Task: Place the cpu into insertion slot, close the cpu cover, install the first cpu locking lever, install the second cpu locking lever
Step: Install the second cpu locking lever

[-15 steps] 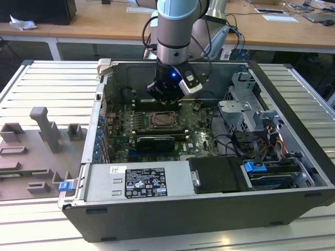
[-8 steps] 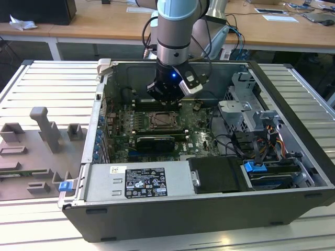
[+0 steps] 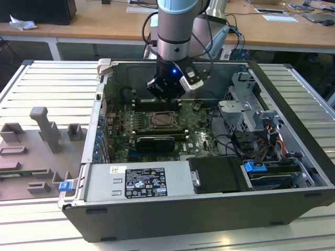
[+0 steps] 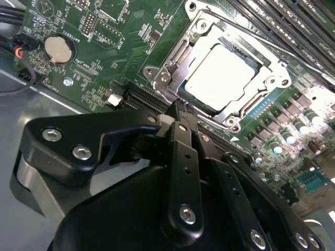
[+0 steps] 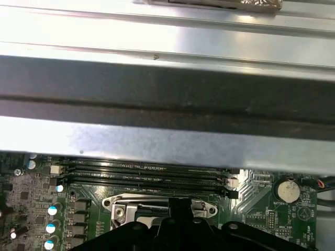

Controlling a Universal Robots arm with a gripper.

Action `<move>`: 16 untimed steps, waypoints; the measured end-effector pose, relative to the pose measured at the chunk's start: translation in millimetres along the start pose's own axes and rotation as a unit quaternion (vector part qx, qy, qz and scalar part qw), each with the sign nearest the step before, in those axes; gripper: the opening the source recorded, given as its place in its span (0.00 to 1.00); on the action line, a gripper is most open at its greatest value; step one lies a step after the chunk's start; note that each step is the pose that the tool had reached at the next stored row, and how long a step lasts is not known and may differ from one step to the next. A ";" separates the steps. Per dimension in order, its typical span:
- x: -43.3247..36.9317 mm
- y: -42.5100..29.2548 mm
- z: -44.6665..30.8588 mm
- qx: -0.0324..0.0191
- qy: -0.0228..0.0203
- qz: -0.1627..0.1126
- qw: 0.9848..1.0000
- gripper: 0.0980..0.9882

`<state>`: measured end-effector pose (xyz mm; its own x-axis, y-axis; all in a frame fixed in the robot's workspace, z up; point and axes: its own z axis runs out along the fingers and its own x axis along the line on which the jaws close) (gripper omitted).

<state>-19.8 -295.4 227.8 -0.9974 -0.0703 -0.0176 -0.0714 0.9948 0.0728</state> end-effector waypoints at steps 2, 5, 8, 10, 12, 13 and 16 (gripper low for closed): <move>-0.1 -0.2 -1.2 0.000 0.000 0.000 1.000 0.01; 0.1 -1.9 -1.3 0.000 0.000 0.000 1.000 0.01; 0.4 -6.5 -1.7 0.000 0.000 0.000 1.000 0.01; 0.6 -8.4 -1.8 0.000 0.000 0.000 1.000 0.01; 0.8 -11.2 -2.0 0.000 0.000 0.000 1.000 0.01; 0.9 -12.2 -2.1 0.000 0.000 0.000 1.000 0.01; 1.0 -14.2 -2.5 0.000 0.000 0.000 1.000 0.01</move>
<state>-19.8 -309.8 229.2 -0.9974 -0.0701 -0.0175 -0.0712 0.9948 0.0732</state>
